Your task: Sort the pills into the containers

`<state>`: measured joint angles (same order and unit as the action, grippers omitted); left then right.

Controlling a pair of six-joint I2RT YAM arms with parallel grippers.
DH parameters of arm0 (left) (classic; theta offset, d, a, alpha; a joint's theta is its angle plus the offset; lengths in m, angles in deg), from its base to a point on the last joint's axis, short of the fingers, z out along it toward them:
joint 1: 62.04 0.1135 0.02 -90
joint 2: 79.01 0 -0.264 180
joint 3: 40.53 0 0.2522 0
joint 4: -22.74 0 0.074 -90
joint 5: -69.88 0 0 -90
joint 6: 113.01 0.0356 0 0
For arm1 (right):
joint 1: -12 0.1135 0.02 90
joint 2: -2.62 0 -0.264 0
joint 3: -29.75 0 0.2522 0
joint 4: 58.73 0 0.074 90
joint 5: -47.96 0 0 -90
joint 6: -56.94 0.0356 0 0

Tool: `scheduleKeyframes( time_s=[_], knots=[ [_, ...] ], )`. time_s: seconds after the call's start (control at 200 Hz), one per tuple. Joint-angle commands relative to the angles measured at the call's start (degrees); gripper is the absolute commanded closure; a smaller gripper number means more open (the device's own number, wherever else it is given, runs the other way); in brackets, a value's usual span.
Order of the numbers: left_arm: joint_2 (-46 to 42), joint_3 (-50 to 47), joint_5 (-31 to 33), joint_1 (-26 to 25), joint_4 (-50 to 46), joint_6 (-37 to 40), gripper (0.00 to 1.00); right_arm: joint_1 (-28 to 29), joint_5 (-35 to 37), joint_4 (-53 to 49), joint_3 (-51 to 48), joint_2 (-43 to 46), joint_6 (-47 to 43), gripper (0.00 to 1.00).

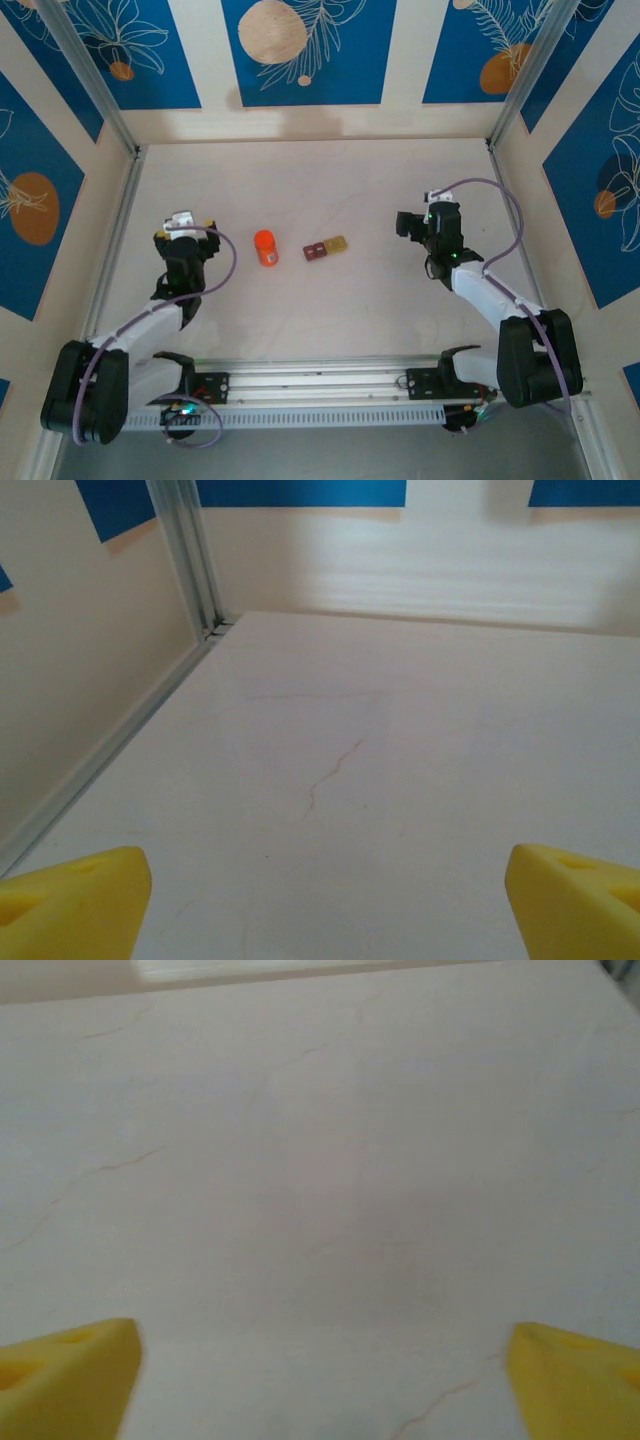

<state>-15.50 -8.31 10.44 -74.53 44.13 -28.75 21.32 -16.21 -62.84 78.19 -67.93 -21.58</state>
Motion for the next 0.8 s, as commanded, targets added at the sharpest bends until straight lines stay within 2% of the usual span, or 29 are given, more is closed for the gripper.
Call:
scheduleKeyframes(
  time_s=[0.0, 0.115, 0.165, 0.23, 0.28, 0.325, 0.43, 0.495, 0.585, 0.635, 0.69, 0.73, 0.795],
  knots=[
    [3.29, -1.84, 2.75, 0.63, 9.84, 3.72, 0.07, -2.29, 1.68, 6.31, -2.32, -0.08, 1.41, 0.01],
    [7.99, -1.76, 1.59, 0.67, 11.49, 5.70, 0.05, -4.57, 0.07, 7.08, -2.99, -2.39, 2.44, 0.01],
    [10.43, -2.17, 1.14, 0.69, 13.73, 6.16, 0.00, -5.46, -0.48, 7.68, -3.36, -3.65, 2.85, 0.01],
    [14.31, -2.46, 0.63, 0.59, 18.69, 7.96, 0.00, -6.73, -1.34, 8.88, -3.86, -5.42, 4.00, 0.01],
    [15.08, -2.59, -1.77, 0.41, 19.57, 8.77, 0.00, -7.83, -2.57, 9.62, -4.07, -6.72, 5.39, 0.01],
    [16.30, -2.31, -1.46, 0.54, 20.56, 8.81, 0.00, -8.79, -3.98, 10.36, -4.24, -7.79, 6.88, 0.01],
    [23.61, -2.75, -2.59, 0.69, 30.75, 11.31, 0.01, -9.89, -6.00, 10.23, -3.09, -9.58, 8.02, 0.01],
    [22.33, -1.48, -5.40, 0.40, 25.08, 11.09, 0.00, -10.15, -6.35, 11.35, -2.93, -10.22, 7.86, 0.01],
    [23.14, -1.26, -5.95, 0.78, 26.10, 10.96, 0.00, -10.38, -6.23, 10.38, -1.46, -11.47, 7.19, 0.01],
    [22.83, -1.02, -8.75, 1.69, 24.36, 10.08, 0.00, -10.38, -6.17, 10.05, -0.80, -12.20, 6.58, 0.01],
    [25.08, -1.40, -13.92, 3.85, 25.22, 8.92, 0.00, -10.38, -5.91, 10.05, -0.48, -12.62, 6.19, 0.01],
    [28.34, -1.34, -13.95, 4.49, 31.00, 9.73, 0.00, -10.46, -5.95, 10.04, -0.38, -12.68, 6.11, 0.01],
    [24.79, -0.17, -15.20, 4.82, 22.28, 8.26, 0.00, -10.49, -6.00, 10.52, -0.53, -12.69, 5.79, 0.01]
  ],
)
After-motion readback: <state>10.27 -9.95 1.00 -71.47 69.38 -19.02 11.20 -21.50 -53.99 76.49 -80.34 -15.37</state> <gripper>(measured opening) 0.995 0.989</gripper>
